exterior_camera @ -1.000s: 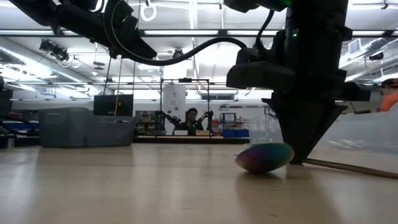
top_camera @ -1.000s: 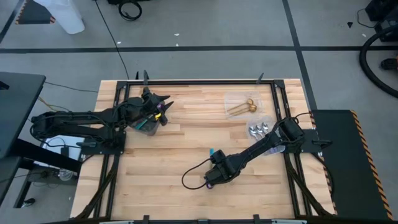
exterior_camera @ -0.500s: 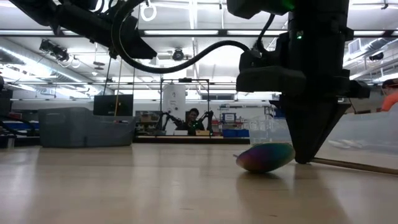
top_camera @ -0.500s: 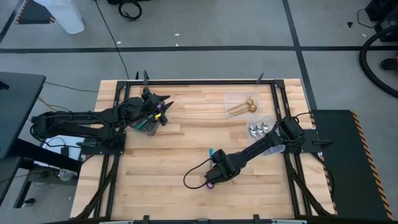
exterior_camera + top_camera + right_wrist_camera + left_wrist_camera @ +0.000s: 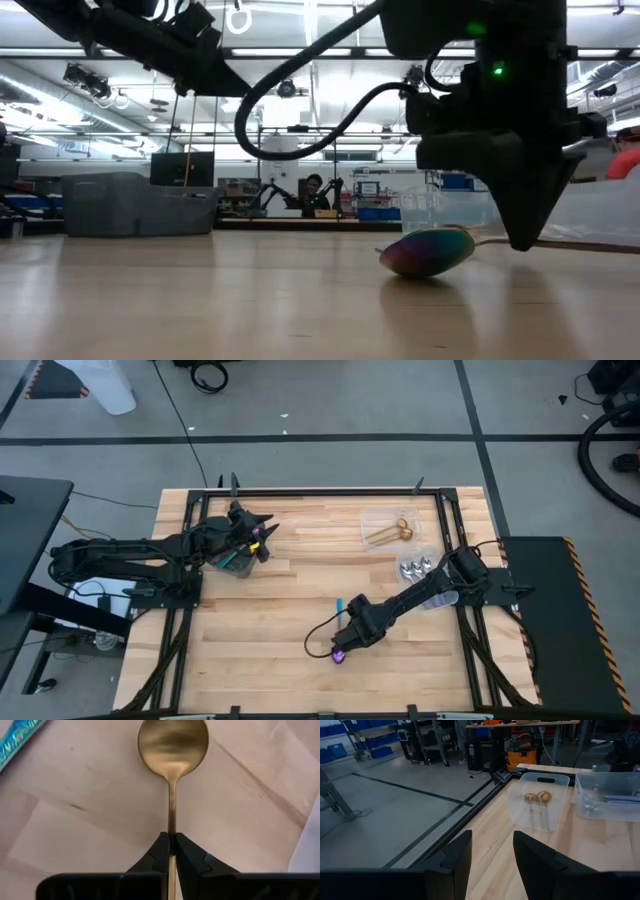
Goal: Sort silverware by color (type)
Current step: Put the gold spoon into the top transparent bin
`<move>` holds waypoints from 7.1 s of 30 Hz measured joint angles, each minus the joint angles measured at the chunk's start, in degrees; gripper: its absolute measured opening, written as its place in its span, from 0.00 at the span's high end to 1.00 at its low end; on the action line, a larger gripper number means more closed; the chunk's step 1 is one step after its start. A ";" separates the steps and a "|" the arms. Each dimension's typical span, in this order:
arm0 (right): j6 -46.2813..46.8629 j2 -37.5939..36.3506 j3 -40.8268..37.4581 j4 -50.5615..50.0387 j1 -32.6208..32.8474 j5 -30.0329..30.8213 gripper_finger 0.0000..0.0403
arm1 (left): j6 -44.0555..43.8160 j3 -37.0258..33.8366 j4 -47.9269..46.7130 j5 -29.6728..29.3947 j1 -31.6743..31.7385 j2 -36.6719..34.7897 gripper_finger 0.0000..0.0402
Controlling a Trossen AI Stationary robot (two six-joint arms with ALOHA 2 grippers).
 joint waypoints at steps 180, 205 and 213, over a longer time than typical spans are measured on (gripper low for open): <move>-76.38 -41.68 -6.99 62.88 -23.57 8.43 0.94 | 2.24 10.13 46.65 18.04 -7.06 22.97 0.62; -79.16 -41.68 -6.99 62.34 -23.57 7.85 0.94 | 0.22 25.22 26.73 16.26 -7.02 28.87 0.77; -83.51 -41.68 -6.99 61.75 -23.55 6.74 0.94 | -3.29 25.22 26.38 16.25 -6.99 29.05 0.94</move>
